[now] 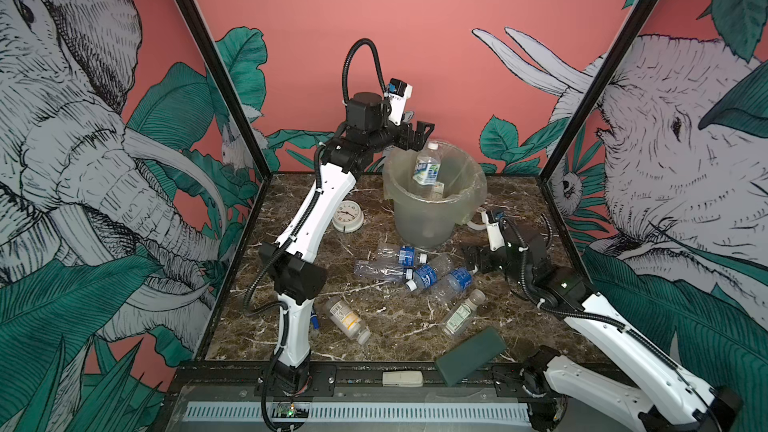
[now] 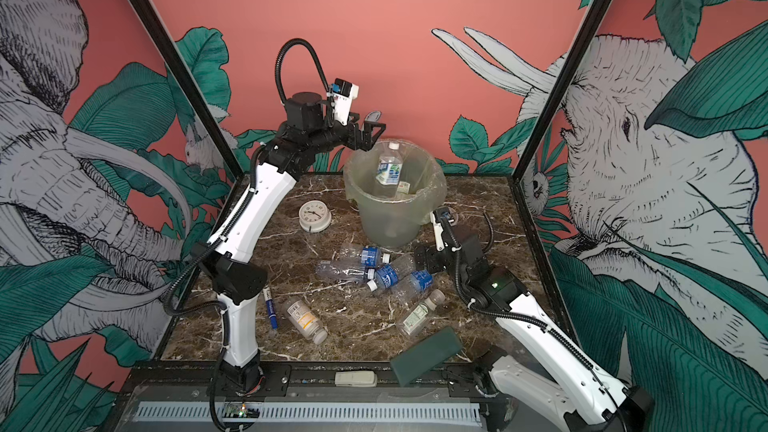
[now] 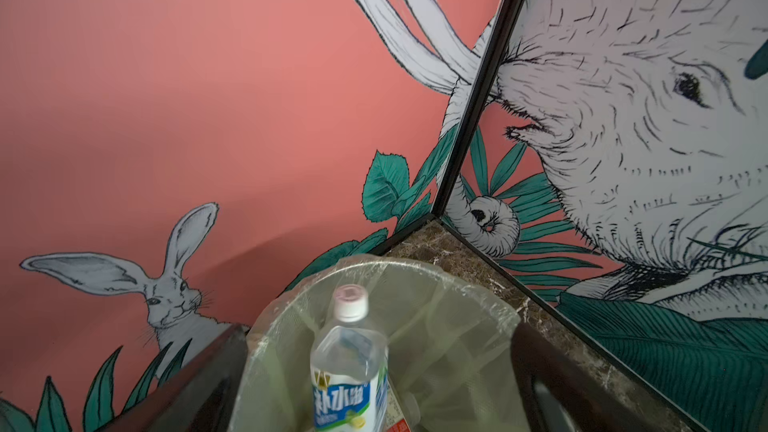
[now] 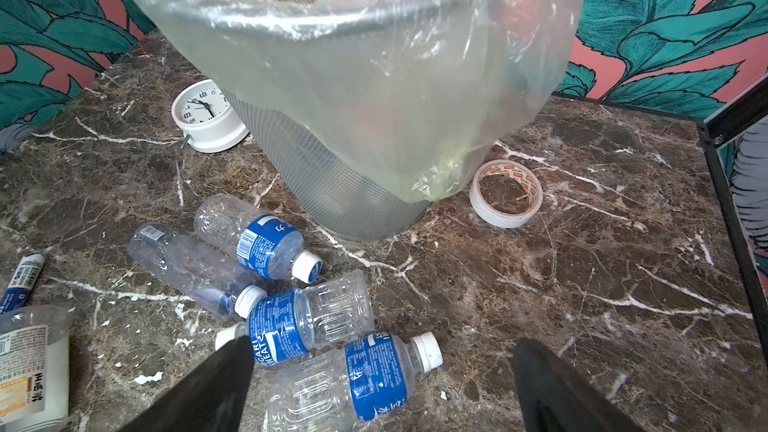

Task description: Throw the plastic bottles in the bin

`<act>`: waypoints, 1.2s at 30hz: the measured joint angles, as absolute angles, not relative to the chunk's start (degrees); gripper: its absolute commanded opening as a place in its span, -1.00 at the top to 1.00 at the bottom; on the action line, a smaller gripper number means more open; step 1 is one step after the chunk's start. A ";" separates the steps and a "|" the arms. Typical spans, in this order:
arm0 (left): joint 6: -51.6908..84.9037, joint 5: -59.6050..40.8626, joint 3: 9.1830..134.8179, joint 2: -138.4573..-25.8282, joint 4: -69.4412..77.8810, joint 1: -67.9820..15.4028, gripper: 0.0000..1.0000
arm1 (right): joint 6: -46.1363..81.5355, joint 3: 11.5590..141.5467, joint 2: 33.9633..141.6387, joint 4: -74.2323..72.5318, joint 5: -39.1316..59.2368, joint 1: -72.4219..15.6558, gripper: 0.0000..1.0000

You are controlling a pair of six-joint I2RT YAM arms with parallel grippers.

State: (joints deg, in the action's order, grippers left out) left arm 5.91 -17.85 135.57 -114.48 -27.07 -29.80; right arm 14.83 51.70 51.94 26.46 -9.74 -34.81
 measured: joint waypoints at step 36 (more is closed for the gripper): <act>1.48 -4.49 63.07 -67.22 -23.64 -29.80 -0.99 | 33.30 44.07 57.41 36.05 -9.78 -41.25 -0.93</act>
